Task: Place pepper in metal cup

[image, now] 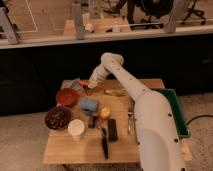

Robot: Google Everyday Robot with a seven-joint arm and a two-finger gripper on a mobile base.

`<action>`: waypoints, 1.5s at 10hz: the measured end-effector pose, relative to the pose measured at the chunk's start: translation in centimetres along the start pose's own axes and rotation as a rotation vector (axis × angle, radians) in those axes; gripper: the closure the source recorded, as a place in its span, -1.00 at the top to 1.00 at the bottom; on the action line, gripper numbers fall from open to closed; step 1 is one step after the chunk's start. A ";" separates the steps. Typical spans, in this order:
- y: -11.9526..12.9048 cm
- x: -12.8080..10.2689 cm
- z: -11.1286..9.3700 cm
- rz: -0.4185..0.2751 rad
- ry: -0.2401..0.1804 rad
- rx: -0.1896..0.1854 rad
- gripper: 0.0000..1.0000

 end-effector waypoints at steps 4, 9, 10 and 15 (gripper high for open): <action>0.0 -0.2 0.5 -0.003 0.022 0.009 0.44; 0.1 -0.6 0.7 -0.016 0.029 0.018 0.60; 0.1 -0.7 0.7 -0.016 0.030 0.019 0.60; 0.1 2.7 -2.2 0.026 0.011 0.025 0.60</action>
